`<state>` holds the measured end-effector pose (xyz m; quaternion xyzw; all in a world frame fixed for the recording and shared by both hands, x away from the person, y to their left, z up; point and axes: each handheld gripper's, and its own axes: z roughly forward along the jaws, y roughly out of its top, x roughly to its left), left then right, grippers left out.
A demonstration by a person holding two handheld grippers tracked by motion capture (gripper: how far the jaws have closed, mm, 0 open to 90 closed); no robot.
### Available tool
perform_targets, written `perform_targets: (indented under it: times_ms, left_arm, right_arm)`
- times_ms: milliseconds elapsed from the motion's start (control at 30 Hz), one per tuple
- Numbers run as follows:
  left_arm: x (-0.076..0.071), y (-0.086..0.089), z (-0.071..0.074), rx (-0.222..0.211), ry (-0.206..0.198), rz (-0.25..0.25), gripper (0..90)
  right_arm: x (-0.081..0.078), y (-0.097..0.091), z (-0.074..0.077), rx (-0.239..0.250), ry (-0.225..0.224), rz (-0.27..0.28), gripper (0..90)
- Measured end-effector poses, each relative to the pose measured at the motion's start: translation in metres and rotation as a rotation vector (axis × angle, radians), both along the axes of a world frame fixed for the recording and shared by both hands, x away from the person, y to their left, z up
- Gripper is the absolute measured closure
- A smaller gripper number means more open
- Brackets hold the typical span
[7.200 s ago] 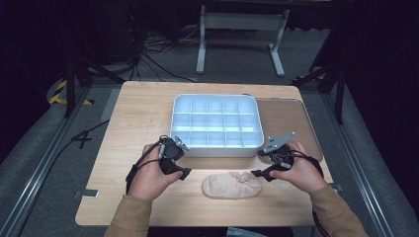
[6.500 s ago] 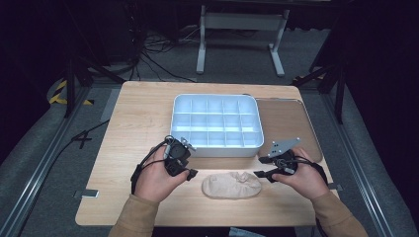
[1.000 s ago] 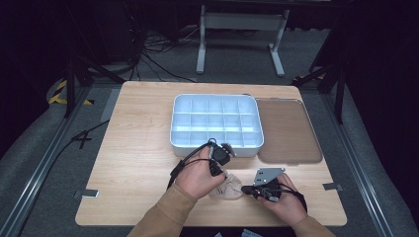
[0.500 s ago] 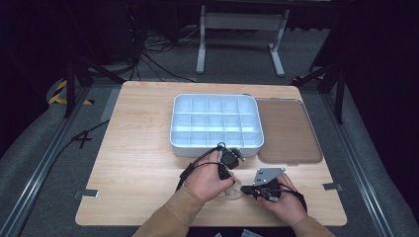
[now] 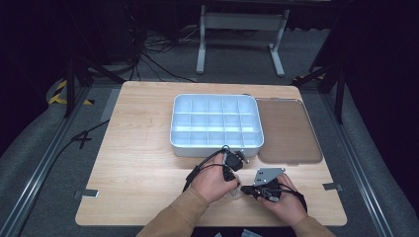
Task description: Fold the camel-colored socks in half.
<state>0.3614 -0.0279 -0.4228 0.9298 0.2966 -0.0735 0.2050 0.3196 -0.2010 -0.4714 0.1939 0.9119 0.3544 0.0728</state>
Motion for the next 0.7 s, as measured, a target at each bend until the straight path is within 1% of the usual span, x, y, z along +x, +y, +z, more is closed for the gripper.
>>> perform_targets:
  times_ms: [67, 133, 200, 233, 267, 333, 367, 400, 433, 467, 500, 533, 567, 600, 633, 700]
  left_arm:
    - [0.000, 0.000, 0.002, -0.010, -0.005, 0.003, 84.3]
    - [-0.001, 0.001, 0.004, -0.024, -0.019, 0.010, 84.3]
    - [0.000, 0.001, 0.003, -0.025, -0.020, 0.012, 83.2]
    - [0.001, 0.001, 0.001, -0.027, -0.030, 0.011, 80.7]
    - [0.001, 0.001, 0.000, -0.024, -0.027, 0.017, 79.0]
    - [0.000, 0.001, -0.001, -0.040, -0.020, 0.018, 76.3]
    - [0.000, 0.001, -0.001, -0.040, -0.020, 0.018, 71.9]
    - [-0.001, 0.001, 0.000, -0.046, -0.021, 0.023, 68.8]
    - [-0.003, 0.003, 0.004, -0.067, -0.027, 0.024, 63.9]
    - [-0.003, 0.003, 0.004, -0.067, -0.027, 0.024, 61.5]
    - [-0.004, 0.006, 0.008, -0.069, -0.045, 0.013, 61.5]
    - [-0.005, 0.009, 0.011, -0.079, -0.048, 0.027, 59.2]
    - [-0.005, 0.011, 0.014, -0.084, -0.055, 0.027, 58.4]
    - [-0.005, 0.014, 0.017, -0.096, -0.066, 0.027, 57.8]
    - [-0.005, 0.014, 0.017, -0.096, -0.066, 0.027, 57.6]
    - [-0.005, 0.020, 0.021, -0.098, -0.073, 0.032, 57.5]
  right_arm:
    - [0.000, 0.000, 0.000, 0.001, 0.001, 0.000, 89.4]
    - [0.000, 0.000, 0.000, 0.000, 0.000, 0.001, 89.4]
    - [0.000, 0.000, 0.000, 0.000, -0.001, 0.002, 89.4]
    - [0.000, 0.000, 0.000, 0.000, -0.002, 0.002, 89.4]
    - [0.000, 0.000, 0.000, 0.000, -0.002, 0.001, 89.4]
    - [0.000, 0.000, 0.000, -0.002, -0.003, 0.003, 89.2]
    - [0.000, 0.000, 0.000, -0.001, -0.001, 0.003, 89.0]
    - [0.000, 0.000, 0.000, -0.001, 0.000, 0.002, 88.4]
    - [-0.001, -0.001, 0.000, 0.002, 0.007, 0.002, 86.0]
    - [-0.001, -0.001, 0.000, 0.002, 0.007, 0.002, 86.0]
    - [-0.001, -0.001, 0.000, 0.000, 0.003, -0.005, 84.7]
    - [-0.001, -0.002, 0.000, 0.009, 0.012, -0.004, 83.4]
    - [-0.001, -0.003, 0.001, 0.007, 0.018, -0.006, 82.4]
    - [-0.001, -0.004, 0.002, 0.007, 0.014, -0.006, 82.3]
    - [-0.001, -0.004, 0.002, 0.007, 0.014, -0.006, 82.3]
    - [-0.001, -0.008, 0.009, 0.032, 0.008, -0.009, 82.3]
